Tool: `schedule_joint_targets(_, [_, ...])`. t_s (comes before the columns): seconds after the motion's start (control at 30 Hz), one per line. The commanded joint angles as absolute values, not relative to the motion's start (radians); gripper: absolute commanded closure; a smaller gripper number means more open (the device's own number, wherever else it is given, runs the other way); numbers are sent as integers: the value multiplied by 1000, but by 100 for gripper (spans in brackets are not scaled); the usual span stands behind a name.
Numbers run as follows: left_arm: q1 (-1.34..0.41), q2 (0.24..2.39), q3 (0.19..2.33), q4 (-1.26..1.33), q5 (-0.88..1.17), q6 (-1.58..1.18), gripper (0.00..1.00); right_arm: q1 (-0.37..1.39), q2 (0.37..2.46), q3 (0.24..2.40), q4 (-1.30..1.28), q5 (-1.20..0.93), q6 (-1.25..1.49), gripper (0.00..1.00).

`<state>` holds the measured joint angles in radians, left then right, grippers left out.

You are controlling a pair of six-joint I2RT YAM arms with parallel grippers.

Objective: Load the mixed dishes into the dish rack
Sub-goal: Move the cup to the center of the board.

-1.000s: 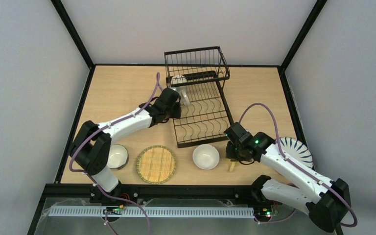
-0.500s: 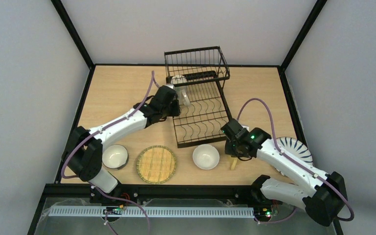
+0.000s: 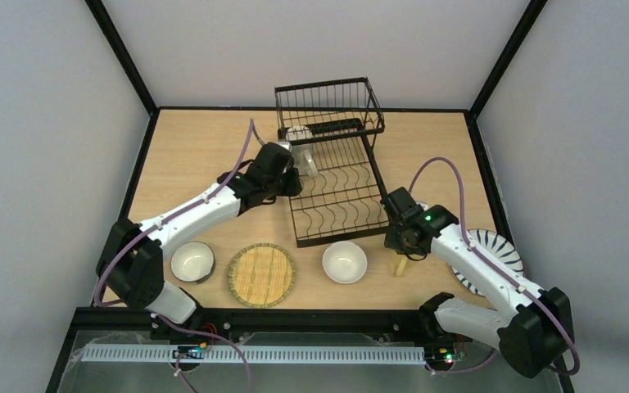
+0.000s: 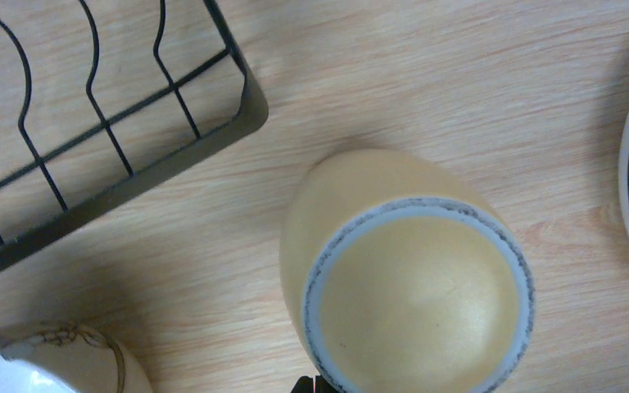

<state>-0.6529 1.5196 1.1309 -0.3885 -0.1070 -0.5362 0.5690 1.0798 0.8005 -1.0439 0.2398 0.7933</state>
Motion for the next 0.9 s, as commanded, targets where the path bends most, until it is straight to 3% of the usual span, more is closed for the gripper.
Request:
schedule_joint_targets(0.0, [-669, 1495, 1159, -448, -68, -511, 1, 526, 1109, 853, -1000, 262, 739, 100])
schedule_joint_targets(0.43, [-772, 1507, 1227, -527, -20, -492, 1, 394, 1287, 954, -869, 243, 615, 100])
schedule_joint_targets(0.87, [-843, 1497, 1213, -547, -6, -511, 1, 396, 1187, 1099, -997, 73, 536, 99])
